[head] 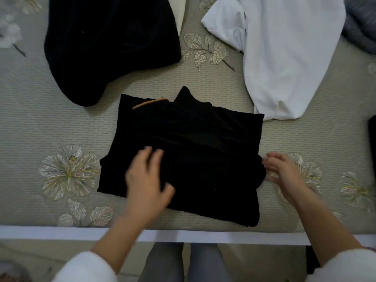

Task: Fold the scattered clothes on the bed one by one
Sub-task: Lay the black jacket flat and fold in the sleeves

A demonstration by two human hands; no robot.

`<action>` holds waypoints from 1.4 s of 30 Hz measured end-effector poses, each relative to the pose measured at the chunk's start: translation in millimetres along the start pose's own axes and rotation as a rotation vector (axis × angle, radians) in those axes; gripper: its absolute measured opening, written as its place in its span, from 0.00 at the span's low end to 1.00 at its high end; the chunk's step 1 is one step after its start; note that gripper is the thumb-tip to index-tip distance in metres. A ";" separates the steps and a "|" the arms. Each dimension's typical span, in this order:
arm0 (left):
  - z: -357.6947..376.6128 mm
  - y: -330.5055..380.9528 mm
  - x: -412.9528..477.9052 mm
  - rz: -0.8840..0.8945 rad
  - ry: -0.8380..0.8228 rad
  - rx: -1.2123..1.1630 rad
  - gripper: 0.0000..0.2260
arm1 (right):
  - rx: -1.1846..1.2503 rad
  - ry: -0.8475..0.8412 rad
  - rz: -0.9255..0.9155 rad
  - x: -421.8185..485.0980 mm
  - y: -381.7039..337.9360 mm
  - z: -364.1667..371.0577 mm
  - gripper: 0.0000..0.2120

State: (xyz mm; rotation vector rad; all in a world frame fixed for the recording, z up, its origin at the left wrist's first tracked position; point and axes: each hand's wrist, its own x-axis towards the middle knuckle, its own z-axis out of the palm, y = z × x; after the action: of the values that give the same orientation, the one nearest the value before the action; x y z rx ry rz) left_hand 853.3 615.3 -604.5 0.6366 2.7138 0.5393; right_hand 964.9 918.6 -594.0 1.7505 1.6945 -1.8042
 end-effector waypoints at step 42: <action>-25.7 -67.0 -45.5 -1.201 0.103 -1.282 0.08 | -0.834 -0.195 -0.703 -38.0 -72.1 226.4 0.25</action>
State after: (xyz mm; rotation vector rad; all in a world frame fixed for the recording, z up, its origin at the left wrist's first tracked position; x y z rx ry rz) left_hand 858.5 530.6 -600.8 -1.2054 1.6651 1.5603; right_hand 785.1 758.9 -587.4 0.6606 2.6096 -1.0351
